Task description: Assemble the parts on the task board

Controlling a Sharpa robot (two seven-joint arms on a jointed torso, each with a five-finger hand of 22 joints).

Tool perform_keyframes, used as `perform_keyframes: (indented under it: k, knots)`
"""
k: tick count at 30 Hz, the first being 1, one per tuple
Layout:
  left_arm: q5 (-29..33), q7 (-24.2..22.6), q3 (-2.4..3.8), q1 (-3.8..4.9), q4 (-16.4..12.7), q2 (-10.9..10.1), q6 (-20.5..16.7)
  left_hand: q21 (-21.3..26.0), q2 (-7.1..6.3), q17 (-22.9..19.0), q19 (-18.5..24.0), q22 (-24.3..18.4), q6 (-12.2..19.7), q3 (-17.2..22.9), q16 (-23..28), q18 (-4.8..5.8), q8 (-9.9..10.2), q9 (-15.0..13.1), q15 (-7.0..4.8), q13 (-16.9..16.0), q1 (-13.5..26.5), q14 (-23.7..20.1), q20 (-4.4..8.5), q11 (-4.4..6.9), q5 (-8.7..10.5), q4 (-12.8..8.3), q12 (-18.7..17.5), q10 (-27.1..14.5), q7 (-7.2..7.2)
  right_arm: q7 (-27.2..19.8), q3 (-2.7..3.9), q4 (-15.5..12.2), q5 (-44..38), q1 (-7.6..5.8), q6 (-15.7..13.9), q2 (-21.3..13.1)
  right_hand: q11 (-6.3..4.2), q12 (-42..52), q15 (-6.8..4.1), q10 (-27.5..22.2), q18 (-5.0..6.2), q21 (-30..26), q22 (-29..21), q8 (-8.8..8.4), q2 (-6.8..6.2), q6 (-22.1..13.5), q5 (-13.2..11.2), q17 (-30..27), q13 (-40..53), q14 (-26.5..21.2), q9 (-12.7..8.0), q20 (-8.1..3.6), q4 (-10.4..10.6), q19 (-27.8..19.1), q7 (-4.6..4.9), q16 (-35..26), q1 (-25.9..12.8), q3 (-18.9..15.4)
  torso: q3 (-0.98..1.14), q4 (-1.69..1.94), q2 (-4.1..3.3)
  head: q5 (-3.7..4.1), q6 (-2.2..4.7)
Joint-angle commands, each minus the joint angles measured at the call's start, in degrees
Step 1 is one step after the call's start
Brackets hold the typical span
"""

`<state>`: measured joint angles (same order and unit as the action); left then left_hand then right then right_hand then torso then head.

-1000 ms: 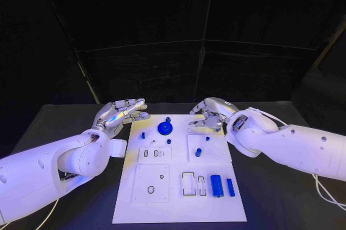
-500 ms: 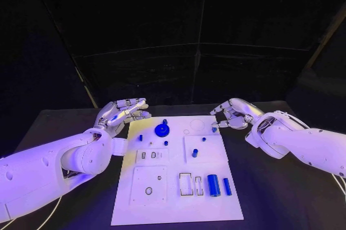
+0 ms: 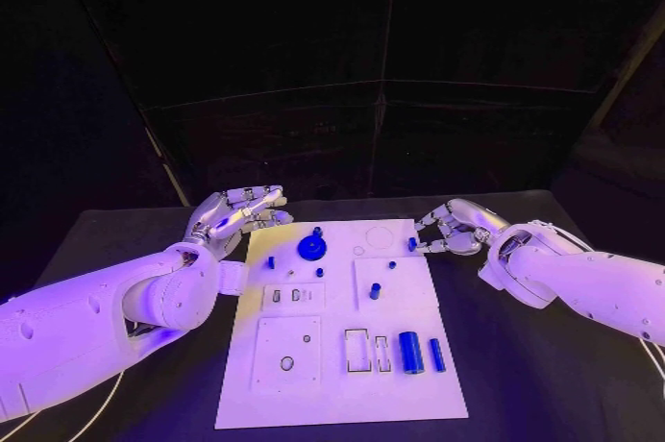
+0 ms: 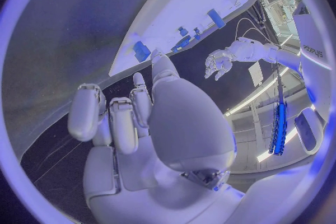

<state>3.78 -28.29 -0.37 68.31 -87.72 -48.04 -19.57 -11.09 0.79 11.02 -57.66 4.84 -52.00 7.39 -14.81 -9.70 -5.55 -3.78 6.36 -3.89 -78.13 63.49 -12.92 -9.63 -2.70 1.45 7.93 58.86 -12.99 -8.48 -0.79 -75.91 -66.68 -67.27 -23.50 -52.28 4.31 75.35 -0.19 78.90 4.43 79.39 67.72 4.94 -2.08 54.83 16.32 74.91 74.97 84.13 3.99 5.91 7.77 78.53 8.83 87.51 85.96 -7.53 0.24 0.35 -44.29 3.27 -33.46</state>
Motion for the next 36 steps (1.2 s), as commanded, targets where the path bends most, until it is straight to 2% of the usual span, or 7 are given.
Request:
perform_keyframes:
  k: [1,7,13,23,36]
  knots:
    - [-0.3,-0.9,0.05,0.05,0.1,0.1,0.9,0.4,0.17,0.1,-0.2,-0.1,-0.5,0.1,0.0,-0.72,0.0,0.0,0.18,0.0,-0.3,-0.3,0.09,0.03,-0.25,-0.4,-0.1,0.4,0.04,0.3,0.05,0.4,0.1,-0.01,1.3,0.2,-0.22,-0.2,-0.05,-0.2,0.11,0.1,0.0,-0.38,-0.25,-0.4,0.0,10.0,0.0,4.7,-0.1,-0.05,-0.2,-0.1,0.29,0.2,0.3,-0.4,-0.02,-0.01,-0.08,0.12,-0.08]
    - [-0.3,-0.9,0.05,0.04,0.3,0.2,0.9,0.4,0.17,0.1,-0.2,-0.1,-0.5,0.1,0.0,-0.72,0.0,0.0,0.18,0.0,-0.3,-0.3,0.09,0.03,-0.25,-0.4,-0.1,0.4,0.04,0.4,0.05,1.1,0.0,0.02,1.7,0.8,-0.2,-0.1,-0.03,-0.1,0.09,0.2,0.1,-0.39,0.28,-0.3,-0.2,10.1,0.1,4.8,-0.1,-0.03,-0.4,0.0,0.31,0.3,0.7,-0.2,-0.04,-0.02,-0.04,0.22,-0.18]
    - [-0.3,-0.8,0.05,0.03,0.5,0.5,0.9,0.4,0.16,0.1,-0.2,-0.1,-0.5,0.1,0.0,-0.72,0.0,0.0,0.18,0.0,-0.3,-0.4,0.08,0.03,-0.25,-0.4,-0.2,0.4,0.04,0.5,0.06,1.8,0.0,0.03,2.4,1.5,-0.38,0.8,-0.14,0.6,0.03,0.3,0.4,0.25,1.51,1.2,-2.8,10.5,1.0,4.9,0.2,-0.09,-1.2,0.2,0.1,0.4,1.2,-0.1,-0.09,0.18,-0.03,0.26,-0.28]
    - [-0.3,-0.8,0.05,0.0,0.6,0.5,0.9,0.4,0.13,0.1,-0.2,-0.1,-0.5,0.1,0.0,-0.72,0.1,0.0,0.19,0.1,-0.2,-0.4,0.08,0.0,-0.25,-0.4,-0.2,0.3,-0.02,0.3,0.06,2.6,-0.7,0.06,3.0,2.3,-0.67,1.3,-0.37,1.0,-0.03,0.5,0.8,0.76,3.1,3.1,-4.3,10.7,1.5,4.9,0.2,-0.28,-2.0,0.4,-0.22,0.5,1.9,0.6,-0.13,0.01,-0.02,-0.1,-0.71]
    - [-0.3,-0.8,0.05,0.0,0.5,0.5,0.8,0.5,0.12,0.1,-0.2,-0.1,-0.5,0.1,0.1,-0.72,0.1,0.0,0.2,0.1,-0.2,-0.4,0.07,-0.03,-0.24,-0.5,-0.2,0.3,-0.06,0.7,0.06,3.1,-1.9,0.18,3.5,2.8,-1.18,1.5,-0.78,1.1,-0.1,0.7,1.1,1.26,3.87,4.8,-3.7,10.9,1.7,4.9,0.3,-0.61,-2.6,0.7,-0.81,0.6,2.1,1.3,-0.11,0.05,0.0,-0.05,-0.83]
